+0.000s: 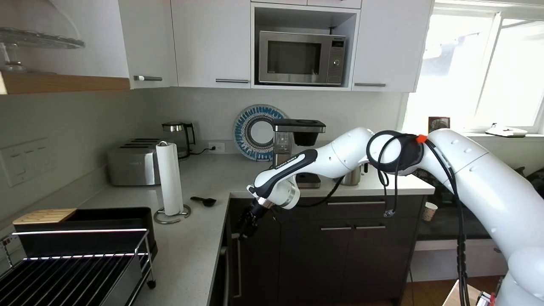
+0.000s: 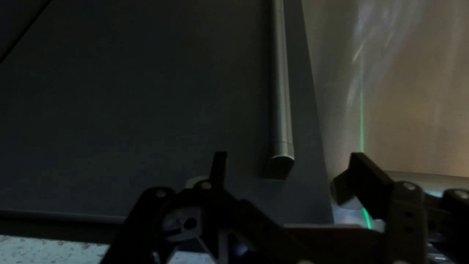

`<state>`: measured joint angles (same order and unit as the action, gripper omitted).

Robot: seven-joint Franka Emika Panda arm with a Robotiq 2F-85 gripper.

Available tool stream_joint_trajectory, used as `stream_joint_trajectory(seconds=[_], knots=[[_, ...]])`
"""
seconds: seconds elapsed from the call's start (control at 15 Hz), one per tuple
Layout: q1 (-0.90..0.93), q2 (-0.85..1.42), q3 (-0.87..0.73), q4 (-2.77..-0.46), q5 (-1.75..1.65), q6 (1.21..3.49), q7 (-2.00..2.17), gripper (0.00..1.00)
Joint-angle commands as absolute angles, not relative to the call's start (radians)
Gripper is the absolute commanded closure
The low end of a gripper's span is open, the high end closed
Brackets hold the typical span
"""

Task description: Open the corner cabinet door

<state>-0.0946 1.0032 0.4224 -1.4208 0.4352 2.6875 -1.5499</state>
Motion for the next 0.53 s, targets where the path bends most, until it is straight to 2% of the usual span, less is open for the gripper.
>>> stream_joint_trajectory(seconds=[0.0,0.2,0.4,0.47], knots=[[-0.092,1.071,0.438,-1.342,0.387,2.677,-1.517,0.40],[-0.090,1.098,0.442,-1.308,0.366,2.675,-1.502,0.50],[-0.093,1.119,0.458,-1.281,0.356,2.660,-1.503,0.85],[-0.094,1.122,0.463,-1.279,0.353,2.650,-1.502,0.92]])
